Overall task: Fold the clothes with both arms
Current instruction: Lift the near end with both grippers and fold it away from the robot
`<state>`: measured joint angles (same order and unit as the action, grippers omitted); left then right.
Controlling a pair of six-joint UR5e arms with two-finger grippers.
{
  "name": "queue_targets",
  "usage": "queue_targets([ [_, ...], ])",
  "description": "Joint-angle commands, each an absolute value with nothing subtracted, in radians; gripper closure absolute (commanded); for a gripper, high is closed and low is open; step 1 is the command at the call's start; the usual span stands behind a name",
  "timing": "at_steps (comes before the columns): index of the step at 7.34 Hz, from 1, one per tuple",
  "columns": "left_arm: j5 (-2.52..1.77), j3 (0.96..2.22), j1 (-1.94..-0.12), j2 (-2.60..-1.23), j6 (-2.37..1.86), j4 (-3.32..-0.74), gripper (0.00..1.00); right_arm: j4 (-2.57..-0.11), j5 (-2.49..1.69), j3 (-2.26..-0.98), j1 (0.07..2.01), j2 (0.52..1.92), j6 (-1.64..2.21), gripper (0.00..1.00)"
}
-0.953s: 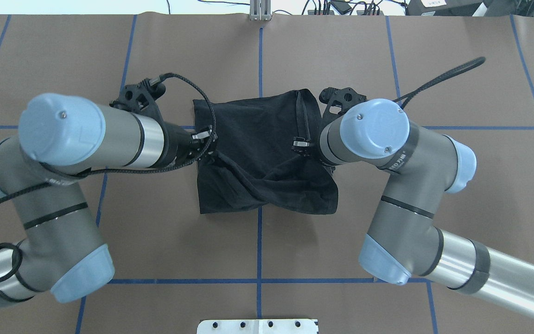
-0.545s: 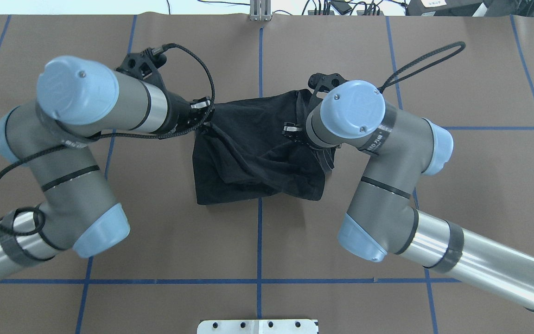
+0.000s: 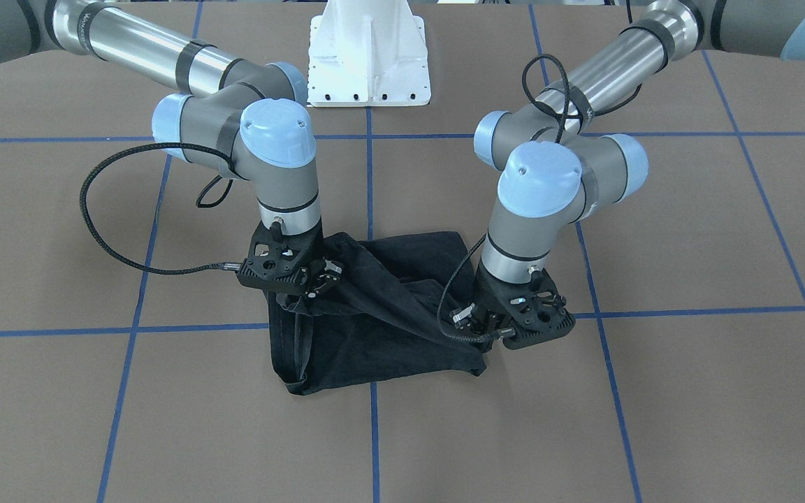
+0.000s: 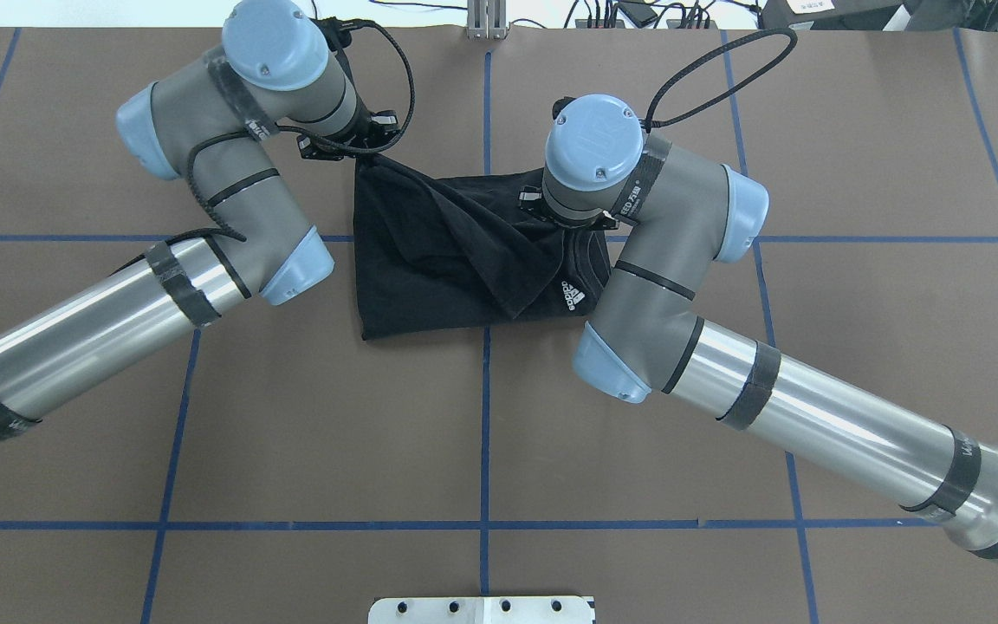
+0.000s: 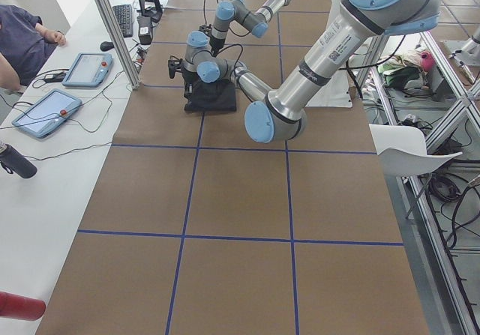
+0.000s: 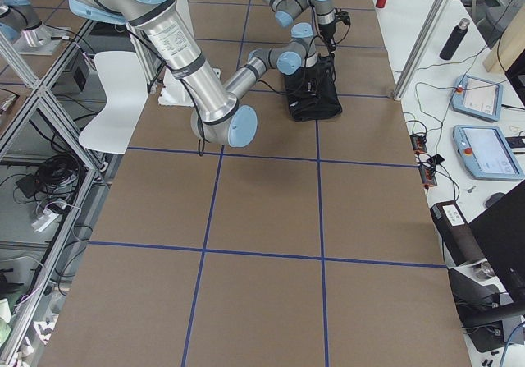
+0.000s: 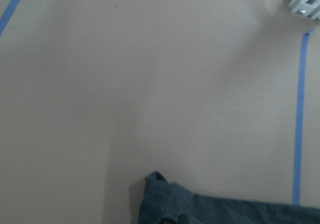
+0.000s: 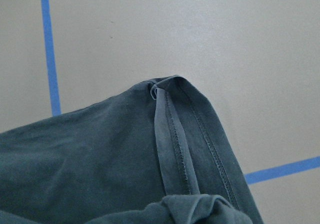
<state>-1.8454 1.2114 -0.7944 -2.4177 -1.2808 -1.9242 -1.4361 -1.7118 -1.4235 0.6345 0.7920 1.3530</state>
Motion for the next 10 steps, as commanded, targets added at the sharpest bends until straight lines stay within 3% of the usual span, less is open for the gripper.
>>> queue_targets([
  [1,-1.845,1.009,-0.808,-2.480,-1.206,-2.052,1.00,-1.436,-1.709,-1.391,0.635,0.785,1.341,1.00],
  [2,-1.845,0.988,-0.808,-2.497,-1.209,-2.065,1.00,-1.436,-1.709,-1.384,0.635,0.785,1.327,1.00],
  [3,-1.847,0.973,-0.808,-2.522,-1.218,-2.066,0.58,-1.434,-1.710,-1.378,0.635,0.785,1.325,1.00],
  [4,-1.848,0.957,-0.810,-2.543,-1.223,-2.077,0.01,-1.422,-1.712,-1.371,0.638,0.785,1.327,0.52],
  [5,-1.879,0.965,-0.852,-2.546,-1.213,-2.110,0.00,-1.395,-1.720,-1.370,0.653,0.782,1.324,0.01],
  [7,-2.043,1.041,-0.902,-2.518,-1.084,-2.100,0.00,-1.404,-1.927,-1.371,0.747,0.741,1.281,0.00],
  [8,-2.055,1.143,-0.907,-2.400,-0.974,-2.103,0.00,-1.405,-1.948,-1.387,0.746,0.732,1.281,0.00],
  [10,-2.091,1.225,-0.931,-2.275,-0.849,-2.115,0.00,-1.492,-1.849,-1.448,0.646,0.722,1.284,0.00],
])
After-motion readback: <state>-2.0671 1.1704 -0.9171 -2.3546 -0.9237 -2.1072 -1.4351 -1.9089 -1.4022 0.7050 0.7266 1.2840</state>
